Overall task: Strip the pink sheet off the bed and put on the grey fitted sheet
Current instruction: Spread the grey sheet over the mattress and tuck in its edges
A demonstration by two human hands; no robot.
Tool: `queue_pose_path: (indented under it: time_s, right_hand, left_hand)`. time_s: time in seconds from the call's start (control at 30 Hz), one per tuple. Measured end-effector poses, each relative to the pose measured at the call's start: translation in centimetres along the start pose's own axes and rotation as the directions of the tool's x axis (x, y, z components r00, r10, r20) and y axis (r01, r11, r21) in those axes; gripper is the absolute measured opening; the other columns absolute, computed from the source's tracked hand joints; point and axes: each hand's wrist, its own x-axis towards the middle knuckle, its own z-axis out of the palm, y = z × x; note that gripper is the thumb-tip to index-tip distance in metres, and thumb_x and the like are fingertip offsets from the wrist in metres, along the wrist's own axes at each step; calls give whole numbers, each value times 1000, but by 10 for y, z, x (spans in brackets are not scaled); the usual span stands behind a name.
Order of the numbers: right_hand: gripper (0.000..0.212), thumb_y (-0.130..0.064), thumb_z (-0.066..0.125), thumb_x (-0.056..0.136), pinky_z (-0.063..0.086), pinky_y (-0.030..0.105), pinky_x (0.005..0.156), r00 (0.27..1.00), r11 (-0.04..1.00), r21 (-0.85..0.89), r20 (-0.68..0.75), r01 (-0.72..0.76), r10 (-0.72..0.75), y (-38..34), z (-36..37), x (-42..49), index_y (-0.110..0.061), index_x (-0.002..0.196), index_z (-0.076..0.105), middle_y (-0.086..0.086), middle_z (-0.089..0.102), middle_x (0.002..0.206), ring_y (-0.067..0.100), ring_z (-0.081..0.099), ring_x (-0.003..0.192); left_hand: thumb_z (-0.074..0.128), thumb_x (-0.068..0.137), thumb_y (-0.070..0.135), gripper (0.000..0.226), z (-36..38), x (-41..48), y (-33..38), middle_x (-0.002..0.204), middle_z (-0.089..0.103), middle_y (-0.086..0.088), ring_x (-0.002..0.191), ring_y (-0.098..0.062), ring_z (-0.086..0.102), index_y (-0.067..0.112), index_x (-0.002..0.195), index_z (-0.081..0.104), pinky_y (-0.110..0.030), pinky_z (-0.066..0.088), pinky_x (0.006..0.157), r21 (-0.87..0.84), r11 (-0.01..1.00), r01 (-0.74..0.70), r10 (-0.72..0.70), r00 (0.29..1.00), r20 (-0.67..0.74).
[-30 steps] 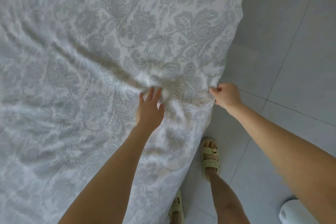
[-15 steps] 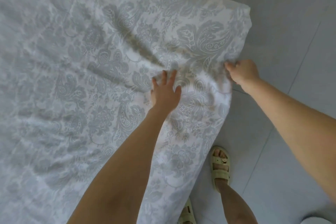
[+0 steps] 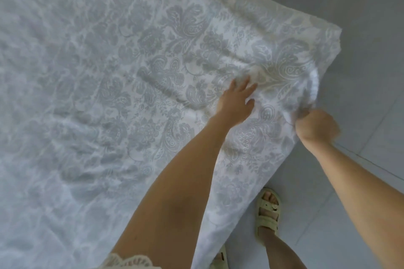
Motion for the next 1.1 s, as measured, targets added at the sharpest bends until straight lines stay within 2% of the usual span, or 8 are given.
queue_pose_path:
  time_s: [0.13,0.27,0.33,0.53,0.67,0.77,0.9,1.1]
  right_hand:
    - [38,-18,37,99,23,25,50,876,874,-120,-61,470,-479,-40,0,-62,-1,69,53,10,46,54,25,42,50]
    - [44,-15,41,95,12,22,46,633,613,-163,140,773,-761,-95,3,-133,-16,54,25,-3,26,48,12,21,43]
    - [41,-15,40,94,14,25,45,500,477,-150,260,866,-826,-114,6,-171,-18,57,23,-3,28,52,16,26,48]
    - [31,-19,37,97,19,26,46,177,124,-138,488,983,-854,-131,10,-296,-16,67,35,-3,35,61,13,30,53]
    - [21,-18,36,97,25,25,48,17,-80,-133,605,988,-796,-106,11,-396,-13,86,53,1,50,74,18,41,64]
    - [24,-18,36,98,39,31,64,-101,-210,-76,687,975,-719,-71,18,-470,-10,101,58,7,62,97,21,49,78]
    - [31,-17,33,99,48,38,86,-198,-356,-30,784,934,-588,-25,17,-561,-11,118,57,8,62,116,26,57,103]
    - [35,-22,33,100,43,33,82,-329,-575,25,840,818,-432,4,23,-670,-16,129,51,7,58,126,27,55,111]
  left_hand:
    - [38,101,26,48,0,-70,-42,158,15,7,146,-18,10,27,148,27,-36,24,113,-221,948,227,-246,967,-63]
    - [38,101,23,47,13,-164,-93,156,21,1,144,-21,21,24,147,30,-37,23,116,-356,802,480,-535,842,-67]
    - [38,100,24,47,19,-216,-110,155,25,0,142,-21,24,23,147,31,-36,26,114,-401,723,563,-629,776,-44]
    - [38,100,27,41,39,-381,-126,142,48,-2,121,-20,52,21,140,43,-30,42,93,-590,437,679,-866,496,-71]
    - [40,99,27,37,75,-505,-108,133,55,-5,117,-22,54,17,133,48,-30,43,89,-751,238,617,-957,280,-73]
    - [40,99,28,35,119,-602,-80,128,59,-6,110,-22,59,15,130,51,-28,46,82,-841,89,534,-991,128,-23]
    - [43,98,26,33,178,-711,-36,121,63,-9,103,-27,60,11,124,56,-31,45,79,-906,-104,411,-995,-55,89]
    - [46,95,22,28,229,-806,0,114,65,-14,106,-31,58,8,113,61,-35,43,84,-930,-316,185,-930,-257,265]
